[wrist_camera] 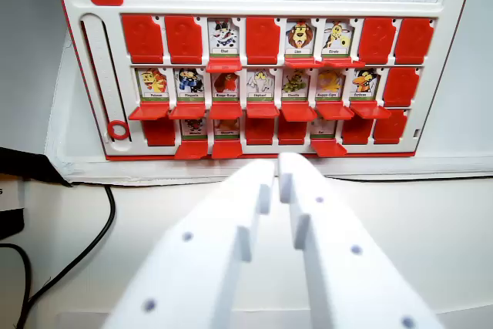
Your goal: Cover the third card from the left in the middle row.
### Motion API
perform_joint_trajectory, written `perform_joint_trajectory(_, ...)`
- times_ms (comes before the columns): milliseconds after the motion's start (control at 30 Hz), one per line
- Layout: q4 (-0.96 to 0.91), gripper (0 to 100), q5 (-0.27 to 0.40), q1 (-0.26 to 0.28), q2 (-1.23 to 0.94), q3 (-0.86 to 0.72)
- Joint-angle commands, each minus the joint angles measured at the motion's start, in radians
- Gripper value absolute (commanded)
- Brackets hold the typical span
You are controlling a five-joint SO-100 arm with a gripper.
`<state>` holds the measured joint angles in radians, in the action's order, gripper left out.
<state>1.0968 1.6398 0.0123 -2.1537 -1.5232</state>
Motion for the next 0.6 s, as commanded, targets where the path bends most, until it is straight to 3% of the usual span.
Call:
perform_joint_trajectory(0, -0.126, 0, -0.009, 0.023, -0.003, -0.069)
perform_joint_trajectory(233, -0.410, 0, -0.046, 0.077, 0.035, -0.342)
perform_joint_trajectory(300, -0.462, 0, -0.086, 0.086, 0.067, -0.387)
perform_joint_trajectory(567, -0.690, 0, -0.069, 0.083, 0.247, -0.486)
